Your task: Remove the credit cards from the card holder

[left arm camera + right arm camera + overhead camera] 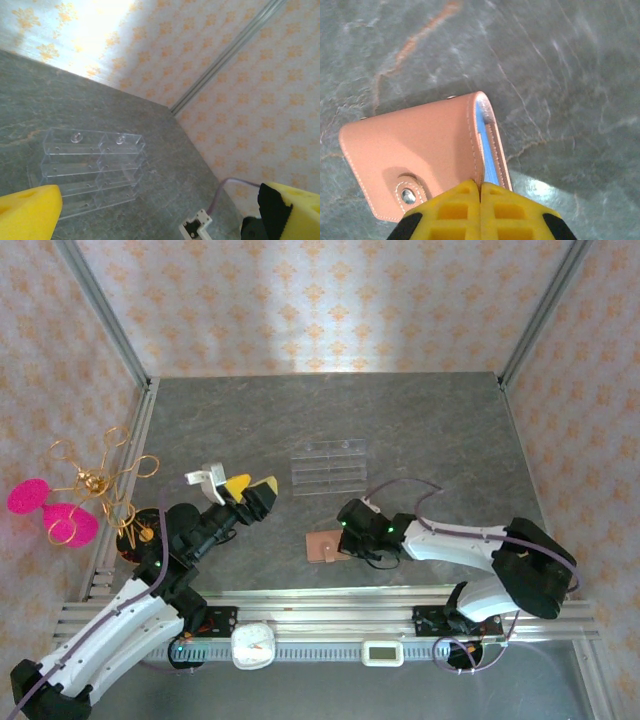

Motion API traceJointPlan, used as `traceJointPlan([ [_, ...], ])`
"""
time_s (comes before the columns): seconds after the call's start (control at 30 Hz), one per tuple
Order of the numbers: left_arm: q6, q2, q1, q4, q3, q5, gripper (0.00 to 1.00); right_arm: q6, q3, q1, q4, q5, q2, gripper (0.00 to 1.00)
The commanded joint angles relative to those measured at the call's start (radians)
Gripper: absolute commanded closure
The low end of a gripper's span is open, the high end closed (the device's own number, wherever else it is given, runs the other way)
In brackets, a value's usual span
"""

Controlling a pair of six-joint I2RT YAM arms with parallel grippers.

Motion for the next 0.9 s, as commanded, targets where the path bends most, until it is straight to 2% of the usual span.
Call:
traceJointPlan([
  [0.0, -0.035, -0.012, -0.002, 0.136, -0.046, 0.078, 0.01, -0.250, 0.035, -0.011, 0.029, 0.078, -0.056, 1.00],
  [0.17, -0.039, 0.088, -0.002, 0.180, -0.049, 0.168, 0.01, -0.400, 0.068, -0.047, 0.046, 0.038, -0.097, 1.00],
  [0.33, -0.048, 0.182, -0.002, 0.254, -0.059, 0.283, 0.05, -0.536, 0.118, -0.110, 0.010, -0.042, -0.144, 1.00],
  [0.53, -0.044, 0.229, -0.002, 0.330, -0.063, 0.388, 0.05, -0.661, 0.148, -0.142, 0.047, -0.226, -0.264, 1.00],
  [0.73, -0.029, 0.259, -0.002, 0.377, -0.064, 0.421, 0.05, -0.748, 0.186, -0.147, 0.064, -0.468, -0.314, 1.00],
  [0.87, -0.012, 0.264, -0.002, 0.385, -0.059, 0.434, 0.04, -0.772, 0.210, -0.147, 0.059, -0.567, -0.341, 1.00],
])
